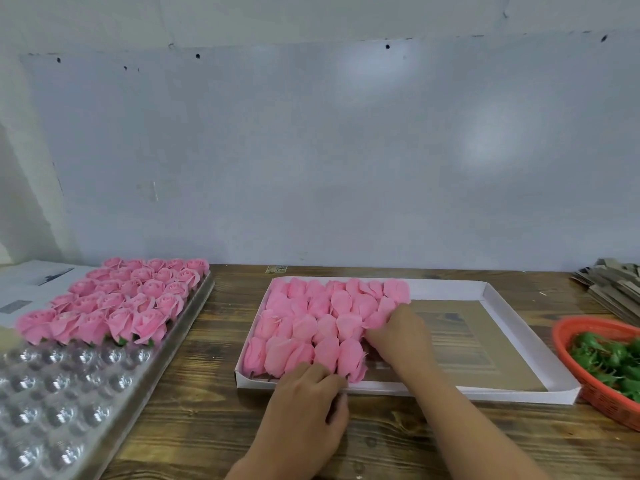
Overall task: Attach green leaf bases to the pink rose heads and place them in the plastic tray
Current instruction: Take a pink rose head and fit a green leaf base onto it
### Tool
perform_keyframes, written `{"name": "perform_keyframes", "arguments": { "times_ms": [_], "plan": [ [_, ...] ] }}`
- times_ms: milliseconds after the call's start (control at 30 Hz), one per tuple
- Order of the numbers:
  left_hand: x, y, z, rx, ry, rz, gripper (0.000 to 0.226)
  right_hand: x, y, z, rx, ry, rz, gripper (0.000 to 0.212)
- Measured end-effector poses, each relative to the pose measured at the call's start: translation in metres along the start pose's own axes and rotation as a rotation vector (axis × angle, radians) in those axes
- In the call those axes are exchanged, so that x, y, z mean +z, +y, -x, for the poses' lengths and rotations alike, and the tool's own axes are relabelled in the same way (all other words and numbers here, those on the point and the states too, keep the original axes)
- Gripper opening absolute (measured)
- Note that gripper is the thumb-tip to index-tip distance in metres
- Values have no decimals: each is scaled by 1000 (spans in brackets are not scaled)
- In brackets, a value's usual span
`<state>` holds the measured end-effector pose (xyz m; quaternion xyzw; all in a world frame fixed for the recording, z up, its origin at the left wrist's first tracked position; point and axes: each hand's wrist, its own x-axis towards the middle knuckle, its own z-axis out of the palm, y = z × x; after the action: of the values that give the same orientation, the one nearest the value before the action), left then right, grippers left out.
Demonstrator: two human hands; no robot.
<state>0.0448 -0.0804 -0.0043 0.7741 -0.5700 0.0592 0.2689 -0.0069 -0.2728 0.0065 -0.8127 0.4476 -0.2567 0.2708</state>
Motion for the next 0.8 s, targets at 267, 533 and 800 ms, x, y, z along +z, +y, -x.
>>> {"name": "perform_keyframes", "arguments": {
  "times_ms": [267, 533, 800],
  "plan": [
    [-13, 18, -6, -185, 53, 193, 26, -61, 6, 30, 171, -66, -628, 26],
    [-21, 69, -44, -391, -204, 1098, 58, -76, -4, 95, -80, -149, -1033, 31],
    [-4, 75, -43, -405, 63, 1361, 100, -73, -4, 99, -47, -127, -1058, 36]
  ]
}}
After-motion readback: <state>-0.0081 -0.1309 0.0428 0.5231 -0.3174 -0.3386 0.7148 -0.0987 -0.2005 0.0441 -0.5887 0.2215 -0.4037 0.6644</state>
